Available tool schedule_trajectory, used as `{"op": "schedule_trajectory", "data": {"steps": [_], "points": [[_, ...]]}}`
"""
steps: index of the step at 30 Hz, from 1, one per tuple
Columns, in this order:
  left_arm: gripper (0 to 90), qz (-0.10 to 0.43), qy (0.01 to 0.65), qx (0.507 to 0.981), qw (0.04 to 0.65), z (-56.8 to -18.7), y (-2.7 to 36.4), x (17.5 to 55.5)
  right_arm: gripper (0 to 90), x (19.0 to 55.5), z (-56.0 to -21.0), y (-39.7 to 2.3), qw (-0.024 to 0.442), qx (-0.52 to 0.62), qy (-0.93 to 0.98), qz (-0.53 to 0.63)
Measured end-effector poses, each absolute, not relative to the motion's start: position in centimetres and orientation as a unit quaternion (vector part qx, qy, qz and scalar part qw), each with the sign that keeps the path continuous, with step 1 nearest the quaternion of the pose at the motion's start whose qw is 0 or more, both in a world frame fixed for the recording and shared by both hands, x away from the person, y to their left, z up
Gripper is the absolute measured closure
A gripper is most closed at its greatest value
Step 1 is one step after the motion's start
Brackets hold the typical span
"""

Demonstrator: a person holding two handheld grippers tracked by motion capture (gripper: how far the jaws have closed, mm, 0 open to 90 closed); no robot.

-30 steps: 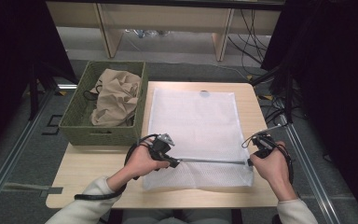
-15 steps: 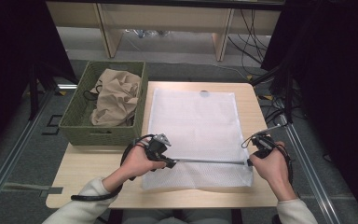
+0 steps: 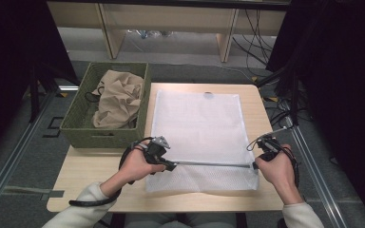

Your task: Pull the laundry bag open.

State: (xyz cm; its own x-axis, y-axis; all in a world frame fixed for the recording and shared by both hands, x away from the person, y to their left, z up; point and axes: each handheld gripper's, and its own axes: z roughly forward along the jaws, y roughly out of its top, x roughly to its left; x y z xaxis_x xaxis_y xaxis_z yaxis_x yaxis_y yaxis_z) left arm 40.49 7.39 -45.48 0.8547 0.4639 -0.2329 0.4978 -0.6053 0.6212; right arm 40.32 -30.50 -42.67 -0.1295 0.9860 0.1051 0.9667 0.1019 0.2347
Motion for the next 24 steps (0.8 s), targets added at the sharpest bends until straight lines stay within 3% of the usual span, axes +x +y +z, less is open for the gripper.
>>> {"op": "schedule_trajectory", "data": {"steps": [24], "points": [[86.8, -0.019, 0.284, 0.892, 0.35, -45.6, 9.6, 40.2, 86.6, 40.2, -42.5, -30.3, 0.035, 0.677, 0.726, 0.115]]}}
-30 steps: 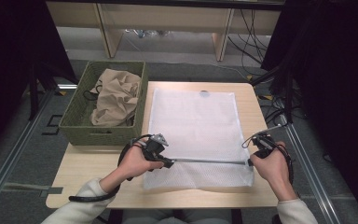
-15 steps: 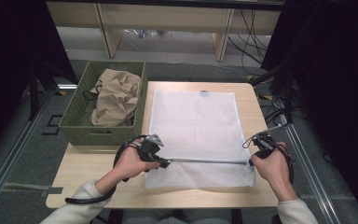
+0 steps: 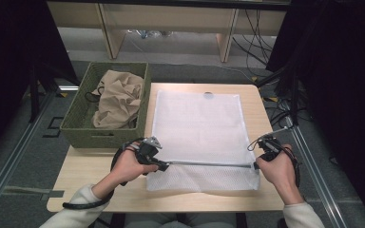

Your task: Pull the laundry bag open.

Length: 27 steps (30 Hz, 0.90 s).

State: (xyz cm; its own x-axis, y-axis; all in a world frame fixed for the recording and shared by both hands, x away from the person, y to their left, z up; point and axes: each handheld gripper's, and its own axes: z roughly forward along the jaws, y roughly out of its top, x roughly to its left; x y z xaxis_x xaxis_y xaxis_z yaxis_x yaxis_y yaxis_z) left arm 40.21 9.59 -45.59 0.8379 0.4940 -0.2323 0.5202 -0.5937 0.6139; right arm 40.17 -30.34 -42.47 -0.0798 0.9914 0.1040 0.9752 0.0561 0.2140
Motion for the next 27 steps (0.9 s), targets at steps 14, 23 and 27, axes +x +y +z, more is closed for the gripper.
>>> {"op": "schedule_trajectory", "data": {"steps": [14, 23, 27], "points": [[86.7, -0.016, 0.296, 0.888, 0.352, -45.6, 10.9, 40.2, 86.6, 40.2, -42.5, -30.5, 0.038, 0.676, 0.726, 0.115], [86.8, -0.015, 0.305, 0.886, 0.349, -45.6, 11.9, 40.1, 86.6, 40.3, -42.7, -30.9, 0.045, 0.663, 0.738, 0.117], [86.8, -0.015, 0.312, 0.882, 0.353, -45.6, 12.4, 40.0, 86.6, 40.3, -42.7, -31.0, 0.043, 0.663, 0.738, 0.122]]}}
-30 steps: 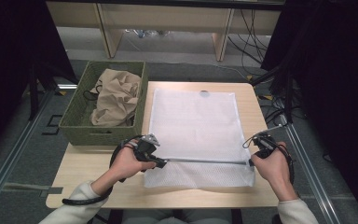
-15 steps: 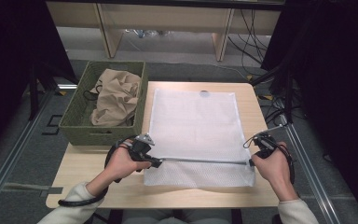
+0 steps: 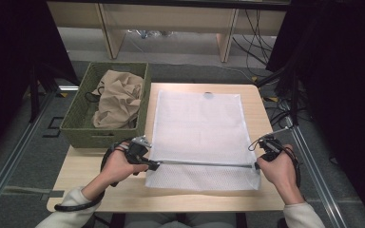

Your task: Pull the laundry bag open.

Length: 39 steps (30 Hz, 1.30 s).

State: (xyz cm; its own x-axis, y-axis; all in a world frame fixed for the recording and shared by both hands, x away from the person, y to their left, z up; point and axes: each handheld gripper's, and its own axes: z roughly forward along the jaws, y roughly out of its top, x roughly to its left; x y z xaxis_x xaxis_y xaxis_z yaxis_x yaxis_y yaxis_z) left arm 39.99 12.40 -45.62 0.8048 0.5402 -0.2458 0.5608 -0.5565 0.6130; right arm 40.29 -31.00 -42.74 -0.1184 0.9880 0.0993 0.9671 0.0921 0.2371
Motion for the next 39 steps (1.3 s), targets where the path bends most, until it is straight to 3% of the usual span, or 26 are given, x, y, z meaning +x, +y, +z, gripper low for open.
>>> {"op": "schedule_trajectory", "data": {"steps": [27, 34, 39], "points": [[86.8, -0.009, 0.344, 0.873, 0.346, -45.9, 15.4, 39.8, 86.6, 40.6, -43.1, -31.5, 0.043, 0.658, 0.742, 0.121], [86.8, -0.014, 0.349, 0.874, 0.339, -46.4, 16.5, 39.7, 86.6, 40.6, -43.3, -30.8, 0.026, 0.682, 0.723, 0.11], [86.6, 0.002, 0.339, 0.893, 0.297, -46.7, 16.3, 40.1, 86.5, 40.7, -43.8, -30.7, 0.027, 0.661, 0.742, 0.106]]}}
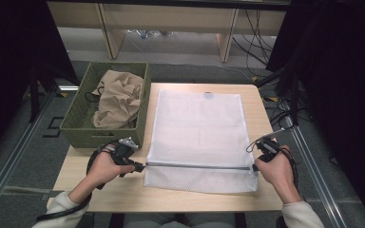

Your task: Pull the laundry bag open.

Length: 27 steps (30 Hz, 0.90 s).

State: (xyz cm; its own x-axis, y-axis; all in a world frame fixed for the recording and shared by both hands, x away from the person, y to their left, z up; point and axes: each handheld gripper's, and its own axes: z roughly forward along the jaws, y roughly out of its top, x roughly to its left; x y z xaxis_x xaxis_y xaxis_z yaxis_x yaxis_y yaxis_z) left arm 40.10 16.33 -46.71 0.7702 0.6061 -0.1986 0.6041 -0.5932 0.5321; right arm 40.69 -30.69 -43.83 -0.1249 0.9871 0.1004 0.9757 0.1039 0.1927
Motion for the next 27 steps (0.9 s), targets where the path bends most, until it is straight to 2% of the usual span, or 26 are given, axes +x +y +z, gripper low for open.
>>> {"op": "schedule_trajectory", "data": {"steps": [12, 14, 18, 21, 27], "points": [[80.7, 0.058, 0.32, 0.919, 0.222, -46.1, 13.2, 39.1, 85.1, 40.4, -44.7, -29.5, 0.024, 0.669, 0.737, 0.095], [80.7, 0.053, 0.32, 0.916, 0.237, -46.2, 12.6, 38.9, 84.7, 40.5, -44.8, -29.8, 0.024, 0.649, 0.754, 0.098], [79.6, 0.076, 0.299, 0.923, 0.228, -46.4, 11.9, 38.6, 83.8, 40.6, -44.9, -29.9, 0.023, 0.646, 0.756, 0.102], [78.4, 0.05, 0.291, 0.921, 0.253, -46.8, 11.4, 38.6, 82.9, 40.5, -44.8, -29.7, 0.02, 0.653, 0.75, 0.103], [74.8, 0.035, 0.258, 0.925, 0.276, -48.0, 10.9, 39.1, 79.4, 40.4, -44.4, -30.0, 0.033, 0.652, 0.749, 0.113]]}}
